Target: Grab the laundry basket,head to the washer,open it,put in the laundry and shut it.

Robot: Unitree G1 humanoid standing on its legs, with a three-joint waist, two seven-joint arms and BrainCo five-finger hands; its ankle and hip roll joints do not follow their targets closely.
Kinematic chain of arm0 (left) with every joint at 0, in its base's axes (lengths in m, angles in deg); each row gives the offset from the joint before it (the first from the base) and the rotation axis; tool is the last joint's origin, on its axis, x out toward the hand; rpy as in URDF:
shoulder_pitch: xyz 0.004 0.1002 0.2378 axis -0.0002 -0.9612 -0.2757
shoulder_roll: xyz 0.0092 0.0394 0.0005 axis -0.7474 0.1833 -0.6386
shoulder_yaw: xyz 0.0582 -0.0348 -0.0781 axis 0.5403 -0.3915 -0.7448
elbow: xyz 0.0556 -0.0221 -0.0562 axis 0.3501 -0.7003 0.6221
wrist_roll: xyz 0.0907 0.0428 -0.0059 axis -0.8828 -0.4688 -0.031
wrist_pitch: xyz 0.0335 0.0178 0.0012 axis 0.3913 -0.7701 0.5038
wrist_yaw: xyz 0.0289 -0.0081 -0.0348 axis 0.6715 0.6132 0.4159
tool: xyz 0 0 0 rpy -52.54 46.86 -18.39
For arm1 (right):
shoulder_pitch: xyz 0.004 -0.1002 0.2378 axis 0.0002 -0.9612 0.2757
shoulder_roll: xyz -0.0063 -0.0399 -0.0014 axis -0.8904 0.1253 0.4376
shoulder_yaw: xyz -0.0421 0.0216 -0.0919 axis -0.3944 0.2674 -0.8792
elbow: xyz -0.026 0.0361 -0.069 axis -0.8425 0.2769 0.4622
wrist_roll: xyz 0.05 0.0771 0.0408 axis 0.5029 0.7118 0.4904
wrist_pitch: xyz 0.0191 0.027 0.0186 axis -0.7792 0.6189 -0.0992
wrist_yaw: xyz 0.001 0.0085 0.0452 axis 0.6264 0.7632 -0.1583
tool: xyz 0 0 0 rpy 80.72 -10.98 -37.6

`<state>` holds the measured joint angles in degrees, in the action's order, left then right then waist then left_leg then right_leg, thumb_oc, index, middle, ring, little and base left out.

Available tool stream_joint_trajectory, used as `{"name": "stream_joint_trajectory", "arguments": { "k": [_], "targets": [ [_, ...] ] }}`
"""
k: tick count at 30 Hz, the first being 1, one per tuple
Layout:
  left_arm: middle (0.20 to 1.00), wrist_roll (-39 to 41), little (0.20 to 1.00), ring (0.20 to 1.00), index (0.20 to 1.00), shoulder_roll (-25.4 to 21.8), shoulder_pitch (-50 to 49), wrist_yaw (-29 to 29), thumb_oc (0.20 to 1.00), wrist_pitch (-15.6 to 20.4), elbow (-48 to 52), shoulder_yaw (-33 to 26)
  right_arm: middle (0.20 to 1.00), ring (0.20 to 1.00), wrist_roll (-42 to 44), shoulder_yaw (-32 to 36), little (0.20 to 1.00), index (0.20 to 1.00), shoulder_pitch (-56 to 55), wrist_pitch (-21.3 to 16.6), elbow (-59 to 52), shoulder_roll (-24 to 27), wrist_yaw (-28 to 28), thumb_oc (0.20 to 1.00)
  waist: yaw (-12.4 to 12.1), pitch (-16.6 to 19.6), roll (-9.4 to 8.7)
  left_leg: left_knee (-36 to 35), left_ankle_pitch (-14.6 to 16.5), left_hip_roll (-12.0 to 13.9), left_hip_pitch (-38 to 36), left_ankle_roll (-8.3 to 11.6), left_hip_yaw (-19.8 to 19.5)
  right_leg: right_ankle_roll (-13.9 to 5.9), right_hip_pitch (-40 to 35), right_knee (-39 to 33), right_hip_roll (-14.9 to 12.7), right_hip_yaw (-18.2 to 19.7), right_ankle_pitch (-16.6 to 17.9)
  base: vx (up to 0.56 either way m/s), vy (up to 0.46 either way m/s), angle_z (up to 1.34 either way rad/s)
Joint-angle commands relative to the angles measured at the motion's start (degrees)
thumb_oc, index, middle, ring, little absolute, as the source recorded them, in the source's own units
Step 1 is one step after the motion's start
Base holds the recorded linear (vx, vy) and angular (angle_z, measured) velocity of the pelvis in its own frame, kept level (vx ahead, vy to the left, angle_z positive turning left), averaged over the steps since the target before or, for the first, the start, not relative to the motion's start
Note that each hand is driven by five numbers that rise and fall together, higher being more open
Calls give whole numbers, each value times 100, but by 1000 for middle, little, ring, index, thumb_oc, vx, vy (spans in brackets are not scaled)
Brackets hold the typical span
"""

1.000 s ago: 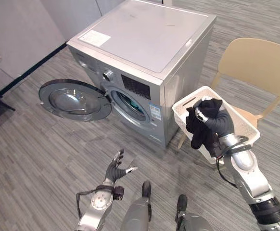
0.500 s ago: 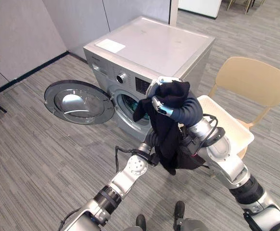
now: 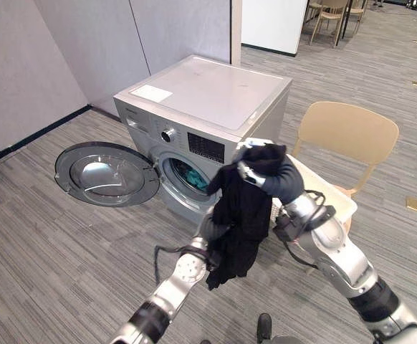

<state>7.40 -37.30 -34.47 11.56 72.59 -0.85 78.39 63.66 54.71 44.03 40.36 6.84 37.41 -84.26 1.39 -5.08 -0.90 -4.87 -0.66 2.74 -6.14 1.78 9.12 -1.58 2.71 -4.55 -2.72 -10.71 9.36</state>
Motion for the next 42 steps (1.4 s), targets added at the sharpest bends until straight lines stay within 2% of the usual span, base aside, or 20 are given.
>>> {"name": "stream_joint_trajectory", "arguments": {
  "k": [1, 2, 9, 13, 17, 19, 22, 24, 26, 27, 28, 29, 30, 32, 33, 34, 40, 41, 42],
  "targets": [
    [200, 175, 200, 200, 200, -277, 185, -17, 200, 281, 272, -323, 865, 865, -326, 575, 865, 865, -126, -240, -159, 23, -94, 865, -88, 184, -85, -13, 191, -163, 266, 9, -191, -528, -616, 98, -126, 137, -1054, 0, 0, 0],
    [200, 236, 200, 200, 200, -354, 12, -60, 200, 297, 395, -477, 1000, 1000, -472, 685, 1000, 1000, -350, -181, -124, 117, -139, 1000, -91, 184, -81, -13, 185, -163, 268, 12, -199, -529, -618, 89, -127, 127, -1051, -2, -31, 1],
    [200, 354, 200, 200, 200, -784, -1166, -492, 200, 366, 964, -1564, 1000, 1000, -1932, 1602, 1000, 1000, -1931, -29, 513, 734, -356, 1000, -130, 109, -39, -13, 139, -164, 313, 34, -284, -541, -649, 44, -125, 51, -1052, -6, -42, 4],
    [200, 363, 200, 200, 200, -863, -1611, -661, 200, 387, 934, -1947, 1000, 1000, -2342, 1942, 1000, 1000, -2510, -26, 967, 829, -400, 1000, -129, 66, 3, -13, 123, -164, 326, 38, -308, -540, -653, 33, -116, 23, -1069, -9, -25, 1],
    [200, 323, 200, 200, 200, -842, -2139, -774, 200, 313, 478, -2398, 1000, 1000, -2856, 2143, 1000, 1000, -2993, 53, 1972, 824, -421, 1000, -152, -2, 57, -13, 93, -148, 311, 46, -367, -512, -663, 75, -93, -19, -1126, 0, -39, 2],
    [200, 321, 200, 200, 200, -842, -2140, -773, 200, 318, 473, -2401, 1000, 1000, -2859, 2134, 1000, 1000, -2984, 44, 1987, 822, -416, 1000, -148, -4, 55, -13, 95, -148, 308, 46, -368, -512, -665, 78, -92, -20, -1130, -14, -12, 2],
    [200, 327, 200, 200, 200, -759, -2234, -738, 200, 217, -85, -2565, 1000, 1000, -2996, 2076, 1000, 1000, -2892, 56, 2568, 821, -367, 1000, -222, -190, 67, 86, 33, -131, 392, 36, -443, -473, -594, 184, -84, -31, -1170, -76, -30, 5],
    [200, 451, 200, 200, 200, -576, -2145, -610, 200, 109, -746, -2675, 1000, 1000, -3096, 1997, 1000, 1000, -2700, 70, 2936, 811, -219, 1000, -344, -503, 36, 576, 74, -136, 862, 59, -532, -424, -411, 300, -144, -183, -1178, -236, -41, 11],
    [200, 675, 200, 200, 200, -441, -2003, -505, 200, 75, -913, -2736, 1000, 1000, -3113, 1989, 1000, 1000, -2579, 98, 3093, 793, -99, 1000, -425, -679, 16, 899, 85, -152, 1222, 109, -575, -405, -320, 365, -223, -395, -1199, -182, -32, 43],
    [200, 750, 200, 200, 200, -388, -1902, -443, 200, 54, -1049, -2725, 1000, 1000, -3138, 1997, 1000, 1000, -2536, 128, 3197, 778, -13, 1000, -443, -716, 2, 1015, 65, -121, 1398, 133, -432, -401, -277, 374, -287, -582, -1209, -126, 7, 101],
    [200, 857, 200, 200, 200, -307, -1783, -401, 200, 27, -1083, -2709, 1000, 1000, -3196, 2001, 1000, 1000, -2510, 198, 3349, 735, 120, 1000, -390, -686, -11, 1122, 98, 48, 1513, 117, 250, -417, -224, 365, -404, -966, -1215, -82, 21, 118],
    [200, 857, 200, 200, 200, -307, -1783, -401, 200, 26, -1082, -2710, 1000, 1000, -3196, 1999, 1000, 1000, -2506, 196, 3354, 734, 122, 1000, -389, -684, -11, 1129, 102, 50, 1519, 117, 250, -417, -220, 365, -403, -965, -1215, 43, 39, 124],
    [200, 883, 200, 200, 200, -287, -1780, -403, 200, 24, -1062, -2713, 1000, 1000, -3214, 1992, 1000, 1000, -2505, 229, 3425, 709, 156, 1000, -354, -647, -15, 1152, 261, 173, 1425, 133, 589, -460, -290, 347, -436, -1086, -1292, 82, 41, 111],
    [200, 874, 200, 200, 200, -308, -1751, -411, 200, 7, -1013, -2686, 1000, 1000, -3209, 2004, 1000, 1000, -2499, 256, 3491, 658, 217, 1000, -275, -653, -42, 1258, 319, 388, 1380, 119, 1265, -485, -328, 367, -550, -1426, -1260, 35, 66, 112],
    [200, 875, 200, 200, 200, -311, -1753, -412, 200, 3, -1007, -2688, 1000, 1000, -3210, 2000, 1000, 1000, -2494, 252, 3499, 654, 220, 1000, -267, -650, -43, 1277, 328, 392, 1395, 120, 1256, -487, -326, 368, -549, -1435, -1261, 59, 120, 119],
    [200, 836, 200, 200, 200, -312, -1761, -449, 200, -12, -1007, -2670, 1000, 1000, -3249, 1973, 1000, 1000, -2507, 299, 3556, 590, 212, 1000, -241, -629, -32, 1234, 343, 461, 1347, 105, 1476, -498, -376, 397, -612, -1651, -1256, 64, 88, 109],
    [200, 787, 200, 200, 200, -353, -1852, -434, 200, -52, -923, -2728, 1000, 1000, -3428, 1670, 1000, 1000, -2300, 404, 3654, 417, 182, 1000, -385, -653, -153, 1199, 482, 233, 1412, -44, 1170, -604, -484, 620, -826, -1723, -1285, 149, 206, 64],
    [200, 816, 200, 200, 200, -414, -1791, -430, 200, -54, -876, -2718, 1000, 1000, -3441, 1532, 1000, 1000, -2160, 389, 3701, 333, 191, 1000, -511, -677, -223, 1178, 576, 96, 1428, -148, 1039, -646, -398, 964, -936, -1656, -1372, 146, 178, 34],
    [200, 805, 200, 200, 200, -475, -1706, -411, 200, -56, -865, -2681, 1000, 1000, -3430, 1486, 1000, 1000, -2101, 385, 3689, 310, 191, 1000, -515, -716, -259, 1170, 623, 27, 1407, -192, 930, -631, -290, 1206, -931, -1456, -1404, 184, 211, 24]
  ]
}}
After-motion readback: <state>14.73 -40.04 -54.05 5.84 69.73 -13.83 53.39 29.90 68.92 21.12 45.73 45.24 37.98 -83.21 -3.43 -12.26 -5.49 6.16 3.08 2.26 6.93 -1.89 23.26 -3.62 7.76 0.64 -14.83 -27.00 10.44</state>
